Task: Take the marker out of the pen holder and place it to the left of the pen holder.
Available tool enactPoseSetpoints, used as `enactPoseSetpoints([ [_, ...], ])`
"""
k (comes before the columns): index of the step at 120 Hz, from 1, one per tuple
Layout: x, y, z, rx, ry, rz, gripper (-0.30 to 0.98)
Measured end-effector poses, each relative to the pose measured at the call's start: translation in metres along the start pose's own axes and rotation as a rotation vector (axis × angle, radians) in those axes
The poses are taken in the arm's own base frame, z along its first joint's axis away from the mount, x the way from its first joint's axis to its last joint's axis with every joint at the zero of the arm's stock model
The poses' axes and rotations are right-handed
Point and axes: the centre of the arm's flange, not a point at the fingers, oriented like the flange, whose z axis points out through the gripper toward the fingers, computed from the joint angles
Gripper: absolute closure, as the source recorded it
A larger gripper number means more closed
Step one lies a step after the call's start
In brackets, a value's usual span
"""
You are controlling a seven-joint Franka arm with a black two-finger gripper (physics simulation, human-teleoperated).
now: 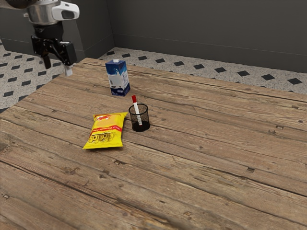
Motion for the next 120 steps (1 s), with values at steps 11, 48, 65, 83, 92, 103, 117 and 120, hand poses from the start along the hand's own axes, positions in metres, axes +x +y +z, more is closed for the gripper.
enactPoseSetpoints([
  [11,0.005,0.005,0.005,0.0,-0.002,-0.008,0.0],
  [48,0.101,0.051,0.138,-0.055,-0.058,0.017,0.0],
  [65,0.14,0.047,0.201,-0.05,-0.027,-0.012,0.0],
  [83,0.185,0.042,0.256,-0.033,0.135,-0.024,0.0],
  [92,0.204,0.037,0.272,-0.024,0.25,-0.023,0.0],
  [103,0.221,0.032,0.276,-0.011,0.386,-0.022,0.01],
  [117,0.247,0.024,0.287,0.012,0.521,-0.02,0.03],
  [120,0.251,0.022,0.289,0.016,0.541,-0.021,0.03],
])
